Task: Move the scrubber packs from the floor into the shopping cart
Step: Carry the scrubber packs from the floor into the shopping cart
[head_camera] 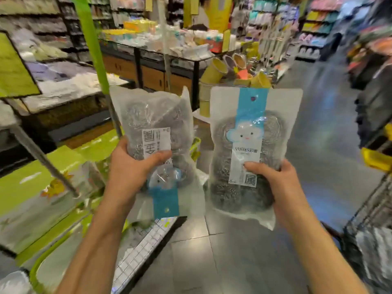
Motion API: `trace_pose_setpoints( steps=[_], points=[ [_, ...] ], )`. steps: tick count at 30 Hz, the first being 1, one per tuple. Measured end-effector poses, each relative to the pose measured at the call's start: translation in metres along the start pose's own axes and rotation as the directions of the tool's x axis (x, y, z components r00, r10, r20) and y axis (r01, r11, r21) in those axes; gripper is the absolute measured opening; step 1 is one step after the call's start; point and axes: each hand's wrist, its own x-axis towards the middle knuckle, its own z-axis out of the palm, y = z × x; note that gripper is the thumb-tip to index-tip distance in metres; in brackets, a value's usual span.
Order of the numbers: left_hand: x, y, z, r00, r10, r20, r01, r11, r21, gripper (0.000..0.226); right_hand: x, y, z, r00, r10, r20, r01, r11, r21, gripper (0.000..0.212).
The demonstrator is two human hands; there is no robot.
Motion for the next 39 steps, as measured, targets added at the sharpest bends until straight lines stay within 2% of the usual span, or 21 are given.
trace_pose_setpoints(
  steps=[3, 7, 10, 14, 18, 22, 25, 29, 32, 35, 39],
  points=[
    [0.043, -0.007, 0.07, 0.983, -0.009, 0.181, 0.013, 1.0, -0.021, 0.049, 0.023, -0.006, -0.045, 0.981, -0.014, -0.194, 0.017, 1.0, 0.014, 0.047],
    [0.082, -0.018, 0.174, 0.921, 0.005, 0.39, -0.005, 1.0, -0.002, 0.048, 0.05, -0.012, -0.11, 0.901, -0.037, -0.432, 0.045, 0.999, 0.01, 0.051],
    [0.099, -0.026, 0.256, 0.862, 0.012, 0.506, -0.008, 1.0, -0.009, 0.051, 0.067, -0.018, -0.162, 0.824, -0.058, -0.563, 0.074, 0.997, 0.006, 0.047],
    [0.114, -0.033, 0.362, 0.772, 0.011, 0.636, -0.031, 0.999, 0.021, 0.073, 0.087, -0.022, -0.234, 0.7, -0.07, -0.71, 0.096, 0.995, -0.004, 0.047],
    [0.119, -0.043, 0.46, 0.667, -0.007, 0.745, -0.053, 0.997, 0.056, 0.066, 0.103, -0.018, -0.289, 0.573, -0.056, -0.818, 0.1, 0.995, 0.002, 0.045],
    [0.107, -0.051, 0.551, 0.516, 0.036, 0.856, -0.136, 0.99, 0.04, 0.052, 0.113, -0.014, -0.332, 0.441, -0.023, -0.897, 0.101, 0.995, 0.025, 0.045],
    [0.089, -0.052, 0.615, 0.367, 0.067, 0.928, -0.2, 0.98, 0.008, 0.051, 0.117, -0.013, -0.36, 0.336, 0.008, -0.942, 0.073, 0.997, 0.035, 0.041],
    [0.065, -0.055, 0.701, 0.169, 0.048, 0.984, -0.191, 0.981, -0.015, 0.054, 0.121, -0.015, -0.393, 0.184, 0.033, -0.982, 0.041, 0.998, 0.041, 0.039],
    [0.04, -0.051, 0.762, -0.007, 0.029, 1.0, -0.186, 0.982, -0.03, 0.058, 0.121, -0.016, -0.417, 0.05, 0.059, -0.997, 0.013, 0.998, 0.06, 0.039],
    [0.007, -0.051, 0.817, -0.127, 0.036, 0.991, -0.18, 0.982, -0.059, 0.063, 0.122, -0.022, -0.435, -0.046, 0.068, -0.997, 0.006, 0.998, 0.068, 0.038],
    [-0.053, -0.052, 0.863, -0.272, 0.035, 0.962, -0.19, 0.978, -0.09, 0.067, 0.1, -0.019, -0.463, -0.234, 0.073, -0.97, -0.051, 0.995, 0.087, 0.038]
  ],
)
